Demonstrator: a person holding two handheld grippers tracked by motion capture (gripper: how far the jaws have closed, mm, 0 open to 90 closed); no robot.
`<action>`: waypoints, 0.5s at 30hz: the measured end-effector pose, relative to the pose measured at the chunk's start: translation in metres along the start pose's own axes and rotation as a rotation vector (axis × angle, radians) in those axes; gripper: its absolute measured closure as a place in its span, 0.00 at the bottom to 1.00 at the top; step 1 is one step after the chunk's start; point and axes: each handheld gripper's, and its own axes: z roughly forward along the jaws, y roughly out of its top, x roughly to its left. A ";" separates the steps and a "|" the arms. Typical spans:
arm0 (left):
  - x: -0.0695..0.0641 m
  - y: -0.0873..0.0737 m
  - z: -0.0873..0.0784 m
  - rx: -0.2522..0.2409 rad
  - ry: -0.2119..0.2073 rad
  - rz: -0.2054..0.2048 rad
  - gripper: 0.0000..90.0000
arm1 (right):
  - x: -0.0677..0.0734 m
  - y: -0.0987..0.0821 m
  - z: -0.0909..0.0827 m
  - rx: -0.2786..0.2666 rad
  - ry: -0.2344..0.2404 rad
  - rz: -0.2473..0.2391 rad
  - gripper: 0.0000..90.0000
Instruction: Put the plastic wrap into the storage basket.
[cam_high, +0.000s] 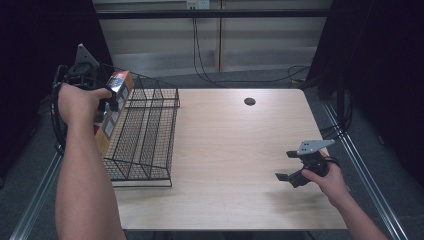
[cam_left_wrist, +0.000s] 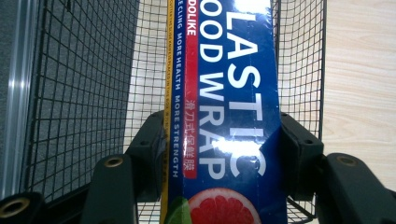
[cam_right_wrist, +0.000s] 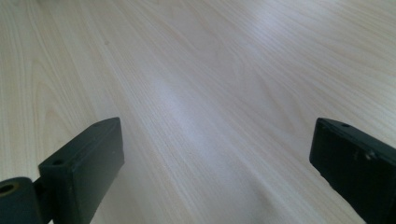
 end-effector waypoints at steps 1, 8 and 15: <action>0.001 0.000 0.000 0.001 -0.002 -0.001 0.49 | 0.000 0.000 0.000 0.000 -0.001 0.000 0.03; 0.005 -0.001 0.002 -0.001 0.011 -0.010 0.49 | 0.000 0.000 0.000 0.000 0.000 0.001 0.03; 0.010 -0.002 0.008 0.000 0.022 -0.014 0.49 | 0.001 0.000 0.000 0.002 0.000 0.001 0.03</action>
